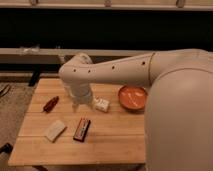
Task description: Place the white sponge in the ceramic cup
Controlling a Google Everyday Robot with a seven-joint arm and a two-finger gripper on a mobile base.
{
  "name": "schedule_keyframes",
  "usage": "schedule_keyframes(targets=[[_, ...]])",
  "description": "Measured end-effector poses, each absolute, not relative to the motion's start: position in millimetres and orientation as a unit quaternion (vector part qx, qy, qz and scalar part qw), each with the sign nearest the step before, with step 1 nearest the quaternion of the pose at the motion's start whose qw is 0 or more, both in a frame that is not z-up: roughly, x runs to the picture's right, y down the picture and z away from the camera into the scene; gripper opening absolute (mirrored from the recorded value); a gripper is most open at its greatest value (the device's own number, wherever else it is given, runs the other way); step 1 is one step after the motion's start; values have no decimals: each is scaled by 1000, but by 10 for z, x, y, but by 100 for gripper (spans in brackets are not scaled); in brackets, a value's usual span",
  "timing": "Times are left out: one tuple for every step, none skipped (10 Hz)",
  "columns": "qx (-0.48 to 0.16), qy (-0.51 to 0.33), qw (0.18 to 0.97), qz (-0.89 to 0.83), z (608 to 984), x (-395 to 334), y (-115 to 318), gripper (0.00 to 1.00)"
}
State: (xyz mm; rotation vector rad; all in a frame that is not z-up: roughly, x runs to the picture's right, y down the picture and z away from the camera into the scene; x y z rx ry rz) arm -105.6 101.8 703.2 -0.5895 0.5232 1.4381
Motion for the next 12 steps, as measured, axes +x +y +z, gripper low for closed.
schedule_keyframes(targets=[[-263, 233, 682, 641, 7032, -1056, 1018, 65], [-263, 233, 682, 641, 7032, -1056, 1018, 65], [-263, 233, 682, 641, 7032, -1056, 1018, 65], [-263, 233, 682, 641, 7032, -1057, 1018, 65], [-263, 233, 682, 641, 7032, -1057, 1018, 65], [-263, 233, 682, 641, 7032, -1056, 1018, 65], [-263, 233, 682, 641, 7032, -1056, 1018, 65], [-263, 233, 682, 641, 7032, -1056, 1018, 65], [-263, 233, 682, 641, 7032, -1057, 1018, 65], [-261, 234, 682, 641, 7037, -1050, 1016, 65], [-253, 247, 685, 637, 7062, -1012, 1054, 65], [-245, 261, 691, 628, 7095, -1075, 1146, 65]])
